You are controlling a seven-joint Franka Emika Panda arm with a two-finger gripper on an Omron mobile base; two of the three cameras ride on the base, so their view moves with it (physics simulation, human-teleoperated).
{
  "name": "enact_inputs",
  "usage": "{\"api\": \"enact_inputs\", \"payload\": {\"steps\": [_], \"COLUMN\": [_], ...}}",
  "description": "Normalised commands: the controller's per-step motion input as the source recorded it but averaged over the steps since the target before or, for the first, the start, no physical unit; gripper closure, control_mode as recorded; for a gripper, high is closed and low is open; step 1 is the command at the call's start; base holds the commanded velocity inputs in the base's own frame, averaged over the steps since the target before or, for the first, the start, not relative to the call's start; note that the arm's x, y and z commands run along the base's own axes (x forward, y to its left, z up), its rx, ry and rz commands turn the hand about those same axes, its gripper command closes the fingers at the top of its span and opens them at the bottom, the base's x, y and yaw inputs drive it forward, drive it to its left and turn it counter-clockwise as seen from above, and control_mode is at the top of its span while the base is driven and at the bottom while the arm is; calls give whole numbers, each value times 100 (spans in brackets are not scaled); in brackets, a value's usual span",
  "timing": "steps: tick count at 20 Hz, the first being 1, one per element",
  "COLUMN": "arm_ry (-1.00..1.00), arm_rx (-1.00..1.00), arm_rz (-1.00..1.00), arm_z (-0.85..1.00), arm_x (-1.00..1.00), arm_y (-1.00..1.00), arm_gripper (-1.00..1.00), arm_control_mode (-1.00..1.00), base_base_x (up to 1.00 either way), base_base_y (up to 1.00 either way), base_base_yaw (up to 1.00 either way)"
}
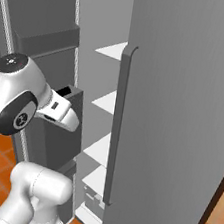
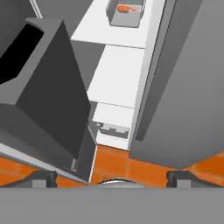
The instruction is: Take the meat container that has the shrimp and place it on the second highest rack of the freezer. Then take the vegetable container that has the potato and lemon and place it on the highest rack of the freezer.
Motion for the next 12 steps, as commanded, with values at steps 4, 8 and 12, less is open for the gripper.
{"api": "enact_inputs", "payload": {"steps": [4,8,12], "arm_ry": [-2,0,0], "arm_rx": [10,-9,-5], "arm_rz": [-15,8,12], "arm_z": [2,3,16], "arm_x": [-16,-30,-13], "arm_y": [7,0,0], "arm_gripper": [-100,-100,-100], "arm_control_mode": [-100,-100,-100], "base_base_x": [0,0,0], "base_base_y": [0,0,0], "base_base_yaw": [0,0,0]}}
